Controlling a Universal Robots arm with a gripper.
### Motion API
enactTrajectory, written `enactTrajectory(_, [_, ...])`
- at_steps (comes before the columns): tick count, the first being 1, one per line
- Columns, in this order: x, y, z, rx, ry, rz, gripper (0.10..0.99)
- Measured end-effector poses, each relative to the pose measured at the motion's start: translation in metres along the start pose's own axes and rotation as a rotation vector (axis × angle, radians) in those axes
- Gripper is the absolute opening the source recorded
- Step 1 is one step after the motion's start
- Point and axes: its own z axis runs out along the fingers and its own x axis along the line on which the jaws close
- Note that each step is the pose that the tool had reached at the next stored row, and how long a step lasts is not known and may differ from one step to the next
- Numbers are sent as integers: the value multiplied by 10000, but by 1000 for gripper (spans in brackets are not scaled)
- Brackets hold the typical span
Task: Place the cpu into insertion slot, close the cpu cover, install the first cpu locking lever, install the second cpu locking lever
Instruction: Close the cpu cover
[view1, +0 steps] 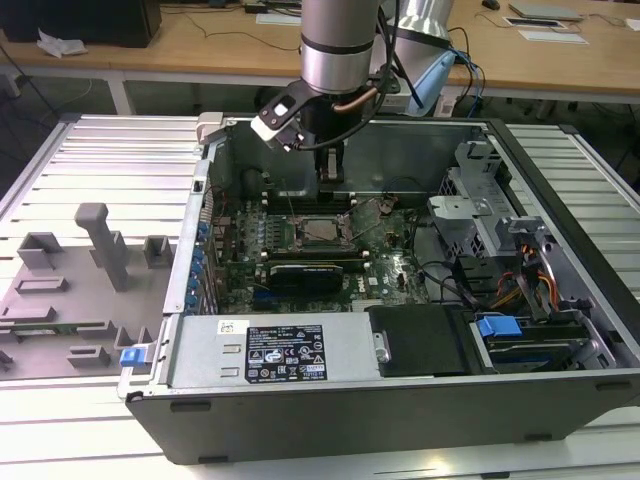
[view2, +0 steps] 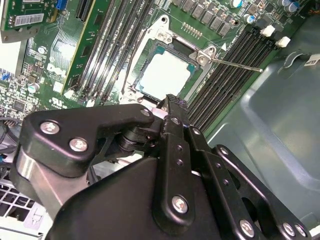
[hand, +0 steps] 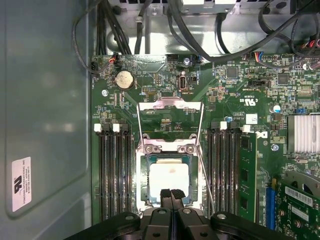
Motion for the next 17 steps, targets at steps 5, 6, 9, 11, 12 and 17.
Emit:
enactTrajectory(5, [1,75,-15,11,-4,-1,106])
enactTrajectory(6, [1,102,-14,18,-3,0,106])
enactTrajectory(9, [2,248,-12,91,-4,1,106])
enactTrajectory(11, [2,342,-10,145,-4,1,106])
enactTrajectory(12, [2,382,-9,169,-4,4,106])
enactTrajectory(17, [4,665,-5,325,-5,8,106])
